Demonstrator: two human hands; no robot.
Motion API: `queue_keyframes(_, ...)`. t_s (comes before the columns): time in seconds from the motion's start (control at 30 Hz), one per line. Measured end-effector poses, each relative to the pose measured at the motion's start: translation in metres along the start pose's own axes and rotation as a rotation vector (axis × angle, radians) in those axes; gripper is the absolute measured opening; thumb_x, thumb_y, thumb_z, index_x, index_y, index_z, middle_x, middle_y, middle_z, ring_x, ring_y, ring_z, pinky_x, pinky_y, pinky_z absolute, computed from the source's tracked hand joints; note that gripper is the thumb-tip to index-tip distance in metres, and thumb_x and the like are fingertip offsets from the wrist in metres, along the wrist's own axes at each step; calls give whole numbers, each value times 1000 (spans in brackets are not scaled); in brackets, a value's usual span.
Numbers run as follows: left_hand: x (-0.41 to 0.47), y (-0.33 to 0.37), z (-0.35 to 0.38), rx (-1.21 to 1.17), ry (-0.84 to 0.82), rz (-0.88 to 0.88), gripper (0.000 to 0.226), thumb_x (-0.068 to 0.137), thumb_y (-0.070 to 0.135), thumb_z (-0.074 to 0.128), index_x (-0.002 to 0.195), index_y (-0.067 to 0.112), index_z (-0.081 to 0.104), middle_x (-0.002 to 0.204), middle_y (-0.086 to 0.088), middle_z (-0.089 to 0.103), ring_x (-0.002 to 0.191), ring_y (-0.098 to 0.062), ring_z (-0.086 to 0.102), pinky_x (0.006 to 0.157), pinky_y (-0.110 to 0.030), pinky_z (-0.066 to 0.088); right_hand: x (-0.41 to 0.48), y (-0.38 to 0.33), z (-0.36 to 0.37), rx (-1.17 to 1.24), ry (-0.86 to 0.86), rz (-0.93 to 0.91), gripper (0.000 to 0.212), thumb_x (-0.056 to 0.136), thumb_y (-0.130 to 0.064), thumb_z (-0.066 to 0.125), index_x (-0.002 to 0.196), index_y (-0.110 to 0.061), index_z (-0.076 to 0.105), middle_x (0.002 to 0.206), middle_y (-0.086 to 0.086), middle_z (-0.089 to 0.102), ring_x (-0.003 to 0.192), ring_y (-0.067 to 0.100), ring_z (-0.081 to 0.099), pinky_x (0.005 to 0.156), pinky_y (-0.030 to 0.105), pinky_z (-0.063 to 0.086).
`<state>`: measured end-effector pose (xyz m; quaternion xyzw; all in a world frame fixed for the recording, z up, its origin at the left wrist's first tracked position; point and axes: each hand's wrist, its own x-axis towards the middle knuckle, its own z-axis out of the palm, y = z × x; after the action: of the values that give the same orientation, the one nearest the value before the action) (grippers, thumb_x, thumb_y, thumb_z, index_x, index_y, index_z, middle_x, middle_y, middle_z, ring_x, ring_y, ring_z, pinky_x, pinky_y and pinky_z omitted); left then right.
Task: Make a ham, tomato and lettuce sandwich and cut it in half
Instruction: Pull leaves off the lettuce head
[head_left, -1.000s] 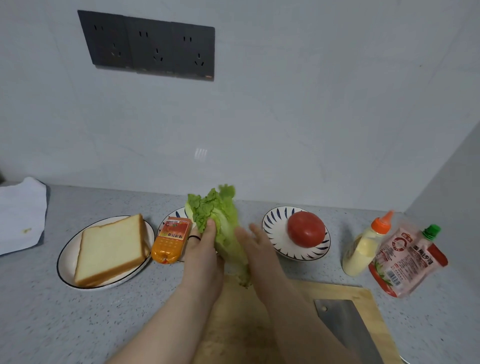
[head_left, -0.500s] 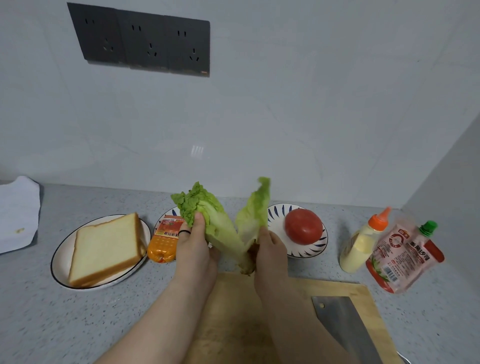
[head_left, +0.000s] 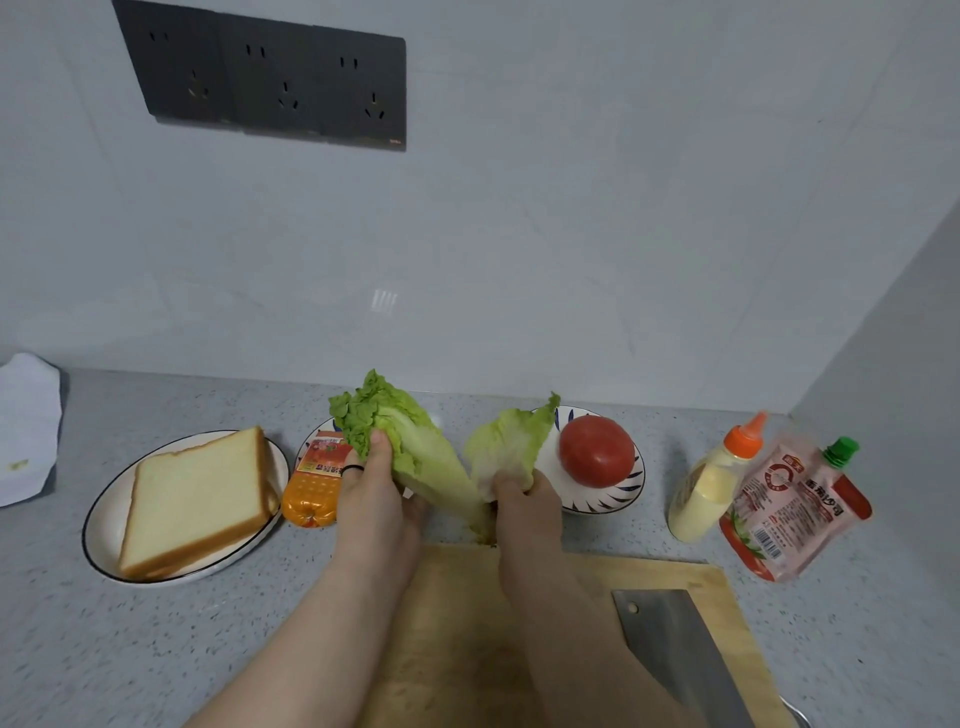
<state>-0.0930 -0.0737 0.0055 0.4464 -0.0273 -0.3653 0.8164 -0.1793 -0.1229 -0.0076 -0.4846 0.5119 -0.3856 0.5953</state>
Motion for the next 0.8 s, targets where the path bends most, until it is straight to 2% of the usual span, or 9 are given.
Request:
queue_keyframes(0.07,-2,0,0,19,14,-1,45,92,33,46,129,8,41,100,-1,55,79,-11,57,65,-28,47,2,2,-1,11,41,-10,19,88,-9,46,73,-19,53,71,-2,53,63,13,50,58,26,42)
queue_keyframes(0.13,-1,5,-1,-24,28,-16,33,95,31,42,123,14,46,98,1,59,80,-11,58,65,-29,48,6,1,-6,134,103,36,20,88,-3,43,76,-14,53,77,5,56,62,20,59,60,33,52)
queue_keyframes(0.2,2,13,-3,-66,49,-9,24,96,30,38,115,18,48,92,4,61,81,-10,59,67,-29,48,12,-1,-19,289,142,81,15,89,2,41,90,-6,54,82,6,55,51,15,61,51,23,54)
queue_keyframes(0.23,4,17,-5,-63,53,0,22,97,30,37,112,19,49,91,5,62,81,-9,60,68,-29,48,16,-1,-27,271,145,71,14,89,1,42,94,-5,53,81,5,56,50,13,60,46,18,52)
queue_keyframes(0.37,11,18,-10,-70,-2,-32,27,97,30,36,87,17,57,67,9,71,67,-5,66,65,-29,51,33,5,-50,-229,87,-94,11,90,-9,43,83,-12,51,75,0,51,63,9,47,52,20,37)
queue_keyframes(0.47,11,9,-11,-74,-53,-109,26,96,30,37,90,16,59,74,3,73,79,-12,65,65,-31,57,53,9,-61,-446,25,-130,28,89,-8,41,63,-16,37,63,-1,37,56,11,33,51,24,26)
queue_keyframes(0.53,12,3,-11,-46,-101,-151,27,96,29,37,96,13,58,81,-1,72,77,-14,67,65,-32,58,68,8,-67,-535,20,-114,32,89,-6,40,59,-16,33,61,-1,33,55,13,29,51,24,23)
queue_keyframes(0.67,16,-5,-7,61,-150,-165,22,95,24,41,94,14,60,73,1,73,65,-11,69,57,-28,58,94,11,-69,-646,-2,-81,36,91,-7,40,57,-16,30,60,-1,32,54,12,28,50,23,21)
queue_keyframes(0.8,24,-13,-1,118,-164,-162,19,93,19,44,101,13,60,92,-2,68,83,-13,63,57,-22,56,110,19,-62,-712,-27,-21,35,90,-10,40,59,-18,29,61,-2,34,54,11,30,50,25,24)
